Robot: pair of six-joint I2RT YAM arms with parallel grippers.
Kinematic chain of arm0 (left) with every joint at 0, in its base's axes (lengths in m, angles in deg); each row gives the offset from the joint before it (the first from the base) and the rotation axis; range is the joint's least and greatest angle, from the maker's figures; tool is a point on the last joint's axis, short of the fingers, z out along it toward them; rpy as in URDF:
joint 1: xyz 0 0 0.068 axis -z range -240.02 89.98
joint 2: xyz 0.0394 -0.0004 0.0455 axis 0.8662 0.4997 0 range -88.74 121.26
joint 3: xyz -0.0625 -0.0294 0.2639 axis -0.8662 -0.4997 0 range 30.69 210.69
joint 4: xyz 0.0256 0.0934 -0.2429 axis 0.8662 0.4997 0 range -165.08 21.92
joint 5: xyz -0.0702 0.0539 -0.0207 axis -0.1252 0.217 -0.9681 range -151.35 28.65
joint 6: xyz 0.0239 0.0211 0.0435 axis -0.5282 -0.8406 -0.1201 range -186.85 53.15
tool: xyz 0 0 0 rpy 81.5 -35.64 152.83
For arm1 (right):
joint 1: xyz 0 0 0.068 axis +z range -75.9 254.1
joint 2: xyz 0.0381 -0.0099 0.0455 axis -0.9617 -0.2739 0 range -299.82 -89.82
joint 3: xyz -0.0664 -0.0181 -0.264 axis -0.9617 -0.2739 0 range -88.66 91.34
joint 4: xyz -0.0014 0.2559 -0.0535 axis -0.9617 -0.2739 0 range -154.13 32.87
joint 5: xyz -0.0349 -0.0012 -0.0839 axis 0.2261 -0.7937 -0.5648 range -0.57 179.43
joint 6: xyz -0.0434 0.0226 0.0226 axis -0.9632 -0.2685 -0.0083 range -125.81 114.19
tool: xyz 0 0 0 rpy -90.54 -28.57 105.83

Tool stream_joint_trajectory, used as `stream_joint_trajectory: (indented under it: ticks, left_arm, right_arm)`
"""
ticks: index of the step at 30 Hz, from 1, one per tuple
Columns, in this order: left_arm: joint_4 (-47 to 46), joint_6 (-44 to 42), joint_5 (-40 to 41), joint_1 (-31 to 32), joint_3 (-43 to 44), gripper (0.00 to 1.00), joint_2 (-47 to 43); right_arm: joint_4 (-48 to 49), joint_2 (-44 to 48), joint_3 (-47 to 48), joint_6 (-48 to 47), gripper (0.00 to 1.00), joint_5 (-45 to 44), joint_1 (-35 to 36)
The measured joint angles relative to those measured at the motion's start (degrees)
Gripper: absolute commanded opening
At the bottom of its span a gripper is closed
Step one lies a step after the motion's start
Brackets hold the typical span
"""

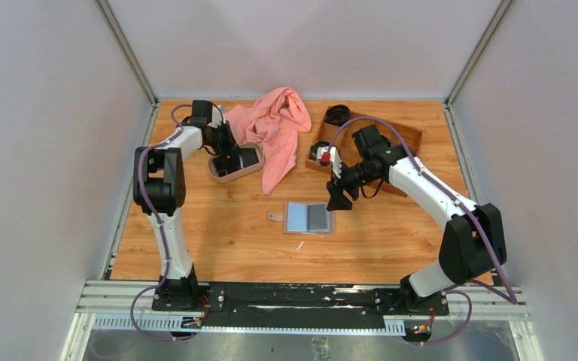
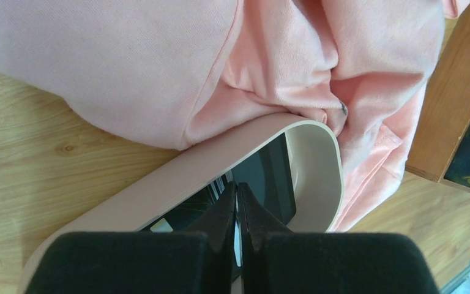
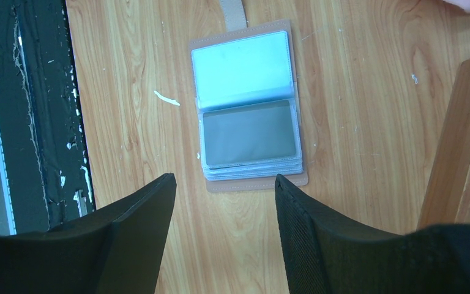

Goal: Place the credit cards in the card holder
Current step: Pick up the credit card from the storage box.

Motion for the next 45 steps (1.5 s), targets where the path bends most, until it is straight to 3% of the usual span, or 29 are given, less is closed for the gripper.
stream_joint_trajectory:
  ticks: [3,9,15,25,45]
  left_arm:
    - [-1.0,0.4,-1.2,-0.2,-0.4,0.05,0.1]
    - [-3.0,1.5,-4.3,-0.7,-1.3,0.32,0.3]
    - [-2.4,1.0,-4.6,-0.5,-0.8,0.43,0.3]
    - [-1.5,1.0,-7.1,-0.2,0.7,0.39,1.2]
    - [-13.1,10.6,-19.0,0.7,-4.6,0.32,1.5]
  right_arm:
    - [0.0,0.0,0.0,0.0,0.64,0.0,0.0]
    - [0.0,0.0,0.0,-0.1,0.64,-0.1,0.0]
    - [0.0,0.0,0.0,-0.1,0.64,-0.1,0.0]
    - [0.0,0.0,0.0,-0.2,0.64,-0.1,0.0]
    - [0.0,0.0,0.0,-0.2,0.64,-0.2,0.0]
